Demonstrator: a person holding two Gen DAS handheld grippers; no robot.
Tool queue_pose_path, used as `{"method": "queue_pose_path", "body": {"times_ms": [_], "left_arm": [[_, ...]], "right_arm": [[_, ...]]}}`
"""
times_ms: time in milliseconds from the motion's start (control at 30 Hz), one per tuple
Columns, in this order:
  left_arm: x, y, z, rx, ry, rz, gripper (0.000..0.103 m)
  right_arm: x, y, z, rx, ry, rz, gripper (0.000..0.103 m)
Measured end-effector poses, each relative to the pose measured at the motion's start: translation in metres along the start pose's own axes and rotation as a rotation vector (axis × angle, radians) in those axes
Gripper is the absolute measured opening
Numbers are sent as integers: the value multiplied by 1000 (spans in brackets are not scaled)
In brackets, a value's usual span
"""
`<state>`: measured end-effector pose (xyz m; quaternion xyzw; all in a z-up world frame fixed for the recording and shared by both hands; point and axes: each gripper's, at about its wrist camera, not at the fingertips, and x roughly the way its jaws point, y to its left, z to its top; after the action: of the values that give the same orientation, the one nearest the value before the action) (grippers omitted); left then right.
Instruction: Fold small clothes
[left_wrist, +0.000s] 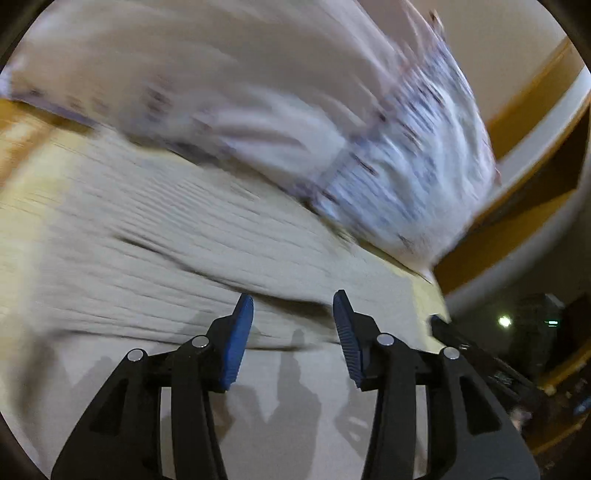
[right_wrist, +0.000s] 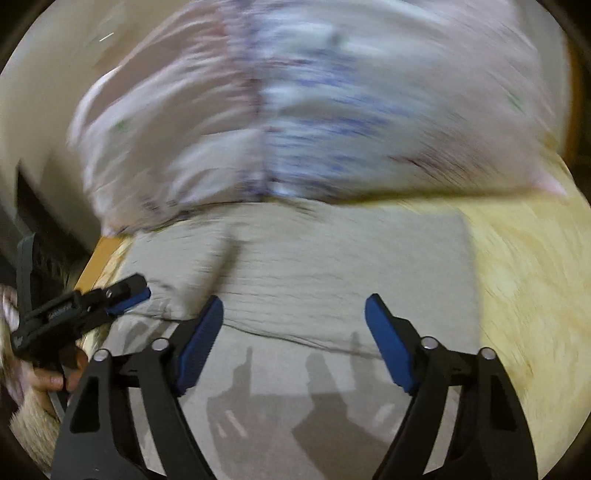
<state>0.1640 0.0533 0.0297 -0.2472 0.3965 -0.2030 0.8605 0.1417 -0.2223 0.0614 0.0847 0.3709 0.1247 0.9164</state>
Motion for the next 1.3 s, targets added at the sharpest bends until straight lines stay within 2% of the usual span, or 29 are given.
{"method": "queue_pose_path", "body": {"times_ms": [67, 200, 333, 467, 533, 600, 667, 800, 900, 1000, 1067, 1167, 1233, 1300], "left_arm": [[-15, 28, 5, -54, -33, 65, 45], [-14, 59, 5, -114, -25, 167, 44], [-17, 77, -1, -138, -20, 175, 32], [-17, 78, -2, -117, -19, 184, 32], [-15, 77, -3, -112, -19, 184, 32], [-12, 76, -2, -108, -18, 182, 32], [-11, 76, -1, -104, -16, 181, 32], [-11, 75, -1, -96, -16, 180, 32], [-10, 75, -1, -92, -19, 177, 32], [-10, 75, -1, -90, -20, 174, 32], [-10, 75, -1, -90, -21, 171, 32], [-11, 76, -2, -89, -23, 163, 32], [-11, 76, -2, -85, -23, 164, 32], [-11, 75, -2, -80, -22, 166, 32]], "right_arm": [[12, 38, 8, -125, 0, 37, 67], [48, 106, 17, -335, 14, 81, 58], [97, 152, 16, -457, 81, 64, 57], [132, 176, 9, -550, 131, 20, 56], [145, 179, 7, -552, 140, -10, 51], [148, 175, 11, -496, 138, 25, 41], [145, 168, 17, -430, 128, 68, 4], [128, 141, 33, -288, 64, 76, 4], [92, 99, 44, -102, -27, 77, 4], [55, 57, 43, 51, -118, 34, 4], [26, 13, 29, 205, -177, -24, 5], [13, -37, 5, 374, -153, -87, 5], [20, -69, -12, 475, -71, -39, 5], [28, -87, -24, 554, -16, 24, 14]]}}
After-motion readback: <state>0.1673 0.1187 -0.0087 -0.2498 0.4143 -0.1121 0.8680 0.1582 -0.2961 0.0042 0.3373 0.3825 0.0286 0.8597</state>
